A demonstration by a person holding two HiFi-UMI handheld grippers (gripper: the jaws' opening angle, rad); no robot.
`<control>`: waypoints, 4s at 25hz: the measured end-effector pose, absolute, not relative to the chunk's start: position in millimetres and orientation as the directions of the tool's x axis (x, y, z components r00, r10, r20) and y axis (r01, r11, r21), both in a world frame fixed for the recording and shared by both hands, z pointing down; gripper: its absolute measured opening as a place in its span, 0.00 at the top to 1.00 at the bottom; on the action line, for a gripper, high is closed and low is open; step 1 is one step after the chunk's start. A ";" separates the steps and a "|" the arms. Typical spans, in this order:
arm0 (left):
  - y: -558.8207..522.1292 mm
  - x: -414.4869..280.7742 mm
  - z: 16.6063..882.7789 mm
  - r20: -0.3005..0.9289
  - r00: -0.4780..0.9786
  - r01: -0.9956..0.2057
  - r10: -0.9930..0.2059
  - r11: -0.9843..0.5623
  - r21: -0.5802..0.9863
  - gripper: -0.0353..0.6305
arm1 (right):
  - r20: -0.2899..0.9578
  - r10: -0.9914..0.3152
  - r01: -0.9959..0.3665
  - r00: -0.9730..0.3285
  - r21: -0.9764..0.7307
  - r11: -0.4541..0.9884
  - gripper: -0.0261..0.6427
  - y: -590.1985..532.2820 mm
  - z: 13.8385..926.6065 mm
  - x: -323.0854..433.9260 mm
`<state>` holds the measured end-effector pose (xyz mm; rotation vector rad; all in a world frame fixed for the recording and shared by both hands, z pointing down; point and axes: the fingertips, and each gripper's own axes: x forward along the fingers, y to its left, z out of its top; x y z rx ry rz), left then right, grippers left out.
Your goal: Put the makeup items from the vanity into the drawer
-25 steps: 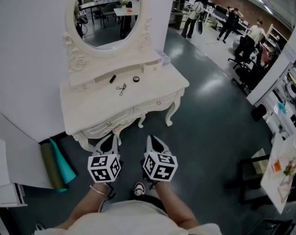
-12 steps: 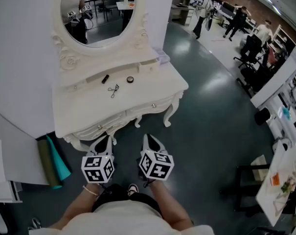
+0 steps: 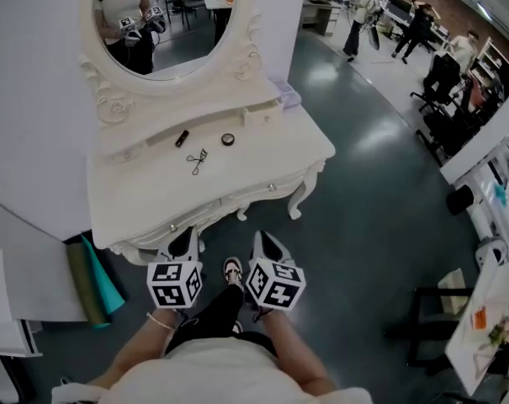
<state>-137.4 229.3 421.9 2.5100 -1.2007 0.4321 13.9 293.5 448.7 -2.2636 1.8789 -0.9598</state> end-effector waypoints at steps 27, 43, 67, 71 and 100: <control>-66.6 -18.4 412.5 0.350 0.594 -0.801 -0.724 -0.571 0.180 0.94 | 0.412 -0.911 -0.943 0.009 -0.299 -0.145 0.93 -5.2 410.9 117.0; -108.1 -18.1 446.8 0.436 0.441 -0.897 -0.785 -0.397 0.195 0.94 | 0.465 -0.874 -0.943 -0.144 -0.332 -0.022 0.93 -71.7 435.3 138.6; -112.3 -13.1 463.6 0.509 0.235 -0.962 -0.828 -0.126 0.241 0.94 | 0.482 -0.755 -0.876 -0.445 -0.407 0.257 0.93 -110.7 454.0 118.5; -100.5 -30.1 469.6 0.522 0.208 -0.966 -0.827 -0.089 0.243 0.94 | 0.480 -0.740 -0.857 -0.472 -0.447 0.257 0.93 -103.1 457.9 107.8; -52.4 -42.8 565.0 0.667 0.230 -0.951 -0.709 -0.017 0.310 0.94 | 0.669 -0.626 -0.911 -0.401 -0.217 0.352 0.67 -119.4 568.2 84.1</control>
